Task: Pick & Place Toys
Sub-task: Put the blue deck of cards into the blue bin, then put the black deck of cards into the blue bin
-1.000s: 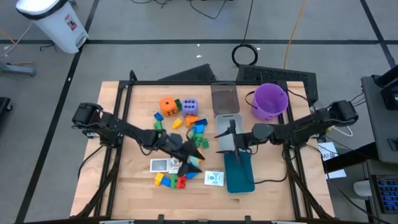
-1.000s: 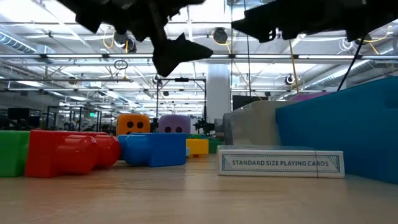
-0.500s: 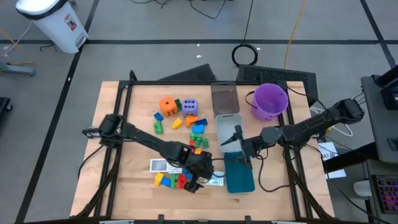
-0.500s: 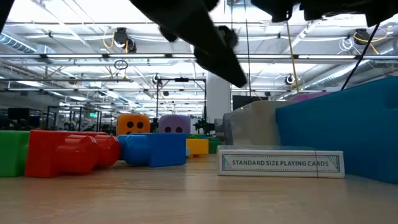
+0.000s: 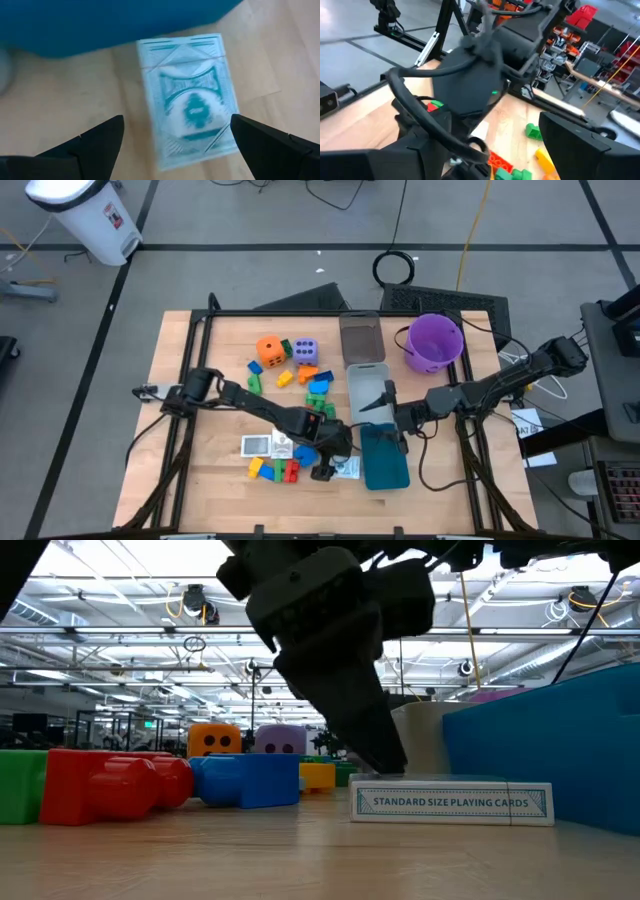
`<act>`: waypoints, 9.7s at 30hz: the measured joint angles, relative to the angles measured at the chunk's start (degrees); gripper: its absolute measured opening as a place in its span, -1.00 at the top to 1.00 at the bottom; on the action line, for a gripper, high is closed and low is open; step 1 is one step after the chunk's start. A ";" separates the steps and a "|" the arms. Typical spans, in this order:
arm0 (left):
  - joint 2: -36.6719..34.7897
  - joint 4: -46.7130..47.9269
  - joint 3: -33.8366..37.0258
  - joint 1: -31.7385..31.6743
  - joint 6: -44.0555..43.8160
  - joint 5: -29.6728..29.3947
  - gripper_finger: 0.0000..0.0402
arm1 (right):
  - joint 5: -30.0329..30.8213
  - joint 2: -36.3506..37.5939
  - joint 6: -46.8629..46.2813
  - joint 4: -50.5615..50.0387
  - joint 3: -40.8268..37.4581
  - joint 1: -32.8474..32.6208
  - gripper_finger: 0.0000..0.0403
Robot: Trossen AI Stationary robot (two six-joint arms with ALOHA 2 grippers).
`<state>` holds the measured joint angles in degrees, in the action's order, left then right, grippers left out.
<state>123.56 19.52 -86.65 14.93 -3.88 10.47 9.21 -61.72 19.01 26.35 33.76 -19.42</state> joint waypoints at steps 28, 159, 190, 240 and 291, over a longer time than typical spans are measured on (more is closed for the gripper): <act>-2.55 25.94 0.31 8.32 -6.05 -9.09 -0.74 | 4.46 0.01 -7.29 1.90 0.00 -5.44 -0.31; -25.24 10.35 2.97 3.68 -6.35 -30.32 0.61 | 2.78 -18.69 -17.80 13.83 4.35 1.77 0.84; -37.02 -18.50 28.52 4.66 -8.35 -27.60 -0.34 | -8.25 -15.88 -50.07 -57.33 25.05 -12.80 0.86; -37.33 30.60 28.45 8.12 -40.10 -13.19 -0.34 | 6.07 -16.74 -20.23 -36.50 25.11 -10.99 -0.07; -37.26 28.01 36.79 11.88 -18.59 -9.64 -0.88 | 5.73 -17.17 -13.58 -17.51 17.07 -11.02 0.13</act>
<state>86.30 47.53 -49.86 26.81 -22.47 0.83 14.94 -78.89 5.43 8.84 50.83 -30.44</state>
